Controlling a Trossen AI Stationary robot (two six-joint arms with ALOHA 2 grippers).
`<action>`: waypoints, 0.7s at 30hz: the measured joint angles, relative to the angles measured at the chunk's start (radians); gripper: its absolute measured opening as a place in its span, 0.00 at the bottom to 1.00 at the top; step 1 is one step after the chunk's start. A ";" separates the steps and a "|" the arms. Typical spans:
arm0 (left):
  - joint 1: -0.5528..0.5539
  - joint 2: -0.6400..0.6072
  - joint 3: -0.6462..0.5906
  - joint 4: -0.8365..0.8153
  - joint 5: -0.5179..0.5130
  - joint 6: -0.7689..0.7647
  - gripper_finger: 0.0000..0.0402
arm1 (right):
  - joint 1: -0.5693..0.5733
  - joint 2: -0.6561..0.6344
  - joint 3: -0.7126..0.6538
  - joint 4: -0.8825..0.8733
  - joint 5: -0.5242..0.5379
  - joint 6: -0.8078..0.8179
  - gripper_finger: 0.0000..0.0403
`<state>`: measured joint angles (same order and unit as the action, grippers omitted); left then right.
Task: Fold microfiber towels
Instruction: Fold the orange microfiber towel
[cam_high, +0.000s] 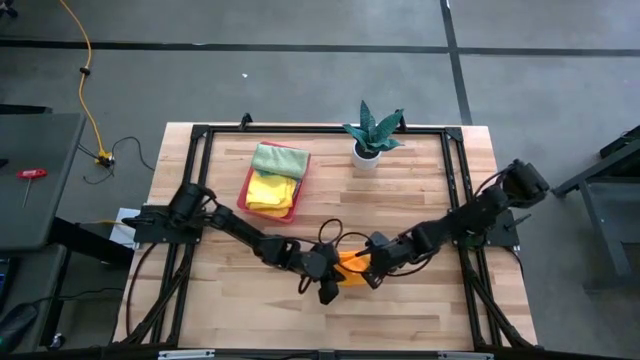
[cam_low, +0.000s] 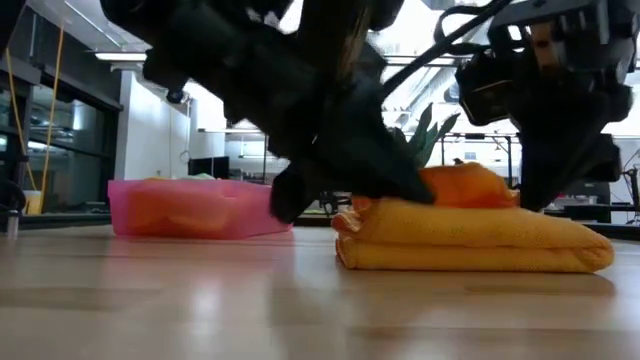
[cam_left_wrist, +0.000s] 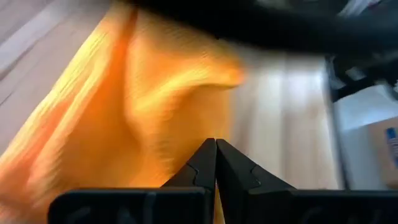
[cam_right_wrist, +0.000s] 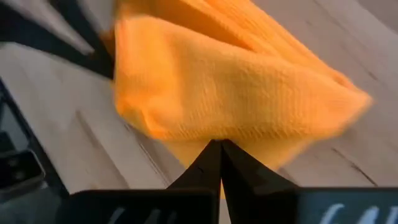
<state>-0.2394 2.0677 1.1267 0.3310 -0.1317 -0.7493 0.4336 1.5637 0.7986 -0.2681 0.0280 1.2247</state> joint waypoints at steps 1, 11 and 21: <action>0.001 0.000 -0.003 -0.016 0.000 -0.007 0.00 | -0.004 0.006 0.000 0.015 0.007 0.001 0.00; -0.006 0.023 -0.004 -0.046 0.022 -0.007 0.00 | -0.109 0.006 0.000 0.067 0.111 -0.003 0.00; -0.005 0.023 -0.003 -0.071 0.023 -0.007 0.00 | -0.242 -0.039 0.000 0.066 0.164 -0.126 0.00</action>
<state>-0.2447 2.0911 1.1233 0.2601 -0.1089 -0.7567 0.1916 1.5242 0.7990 -0.2020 0.1916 1.0990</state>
